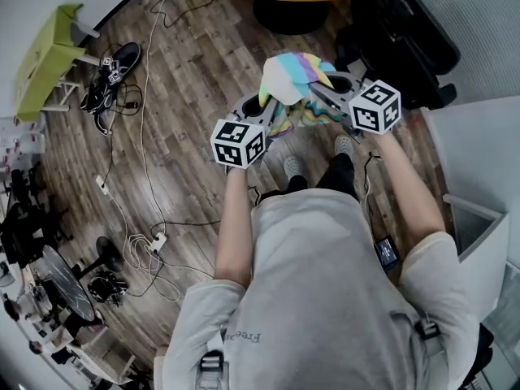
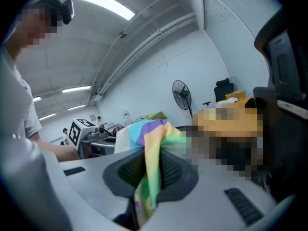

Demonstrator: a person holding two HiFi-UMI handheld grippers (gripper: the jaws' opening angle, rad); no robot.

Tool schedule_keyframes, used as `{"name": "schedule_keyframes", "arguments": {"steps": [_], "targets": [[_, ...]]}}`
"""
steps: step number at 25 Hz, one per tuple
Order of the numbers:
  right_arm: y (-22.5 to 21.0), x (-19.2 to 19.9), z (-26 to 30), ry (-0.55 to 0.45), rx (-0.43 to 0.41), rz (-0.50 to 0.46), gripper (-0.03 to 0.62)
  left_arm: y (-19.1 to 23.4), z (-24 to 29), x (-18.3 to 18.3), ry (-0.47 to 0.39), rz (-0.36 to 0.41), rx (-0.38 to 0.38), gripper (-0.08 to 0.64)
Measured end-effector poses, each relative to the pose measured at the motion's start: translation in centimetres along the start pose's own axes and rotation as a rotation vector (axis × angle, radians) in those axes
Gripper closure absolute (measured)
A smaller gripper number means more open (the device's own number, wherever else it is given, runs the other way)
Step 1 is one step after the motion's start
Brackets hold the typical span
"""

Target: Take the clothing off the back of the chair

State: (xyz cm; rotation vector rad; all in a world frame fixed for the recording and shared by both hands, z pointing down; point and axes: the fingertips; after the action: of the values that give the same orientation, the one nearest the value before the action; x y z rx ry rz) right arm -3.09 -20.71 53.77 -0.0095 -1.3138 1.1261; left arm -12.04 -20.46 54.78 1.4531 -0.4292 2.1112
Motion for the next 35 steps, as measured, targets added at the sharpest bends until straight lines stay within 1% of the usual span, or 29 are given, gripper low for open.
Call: {"name": "schedule_keyframes", "arguments": {"steps": [3,6,11,23,26,29,31,35], "targets": [[-1.3,2.3,0.0,0.071,-0.009,0.019,0.529,-0.7,1.3,1.9,0.043,-0.013,0.03,0.495],[-1.8,3.5,-0.1,0.132,-0.027,0.007,0.529,-0.9,2.1,2.7,0.064,-0.011,0.05,0.494],[-1.3,4.3,-1.2,0.151,-0.049,0.015,0.529,-1.7,2.3,2.6,0.067,-0.005,0.059,0.494],[-1.1,4.0,-1.9,0.109,-0.009,0.021,0.529,-2.1,2.1,1.7,0.03,-0.018,0.079,0.494],[-1.2,3.8,-1.9,0.097,-0.005,0.027,0.529,-2.0,2.2,1.6,0.02,-0.02,0.074,0.494],[-1.4,3.9,-1.9,0.085,-0.009,0.052,0.529,-2.1,2.3,1.5,0.009,-0.039,0.059,0.494],[-1.7,4.1,-1.9,0.062,0.001,0.072,0.529,-2.3,2.5,1.7,0.006,-0.052,0.051,0.494],[-1.9,4.7,-1.3,-0.016,0.032,0.119,0.529,-2.3,2.5,2.3,-0.001,-0.073,0.033,0.494]]}}
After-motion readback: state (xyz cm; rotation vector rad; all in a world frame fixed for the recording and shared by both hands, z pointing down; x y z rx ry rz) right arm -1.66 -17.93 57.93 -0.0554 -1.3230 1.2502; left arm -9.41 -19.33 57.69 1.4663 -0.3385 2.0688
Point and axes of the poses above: the fingertips, and each gripper's own axes: z forward along the fingers, y to its left, x out of its underside, and after that the axes turned 15 degrees about z, right-handed
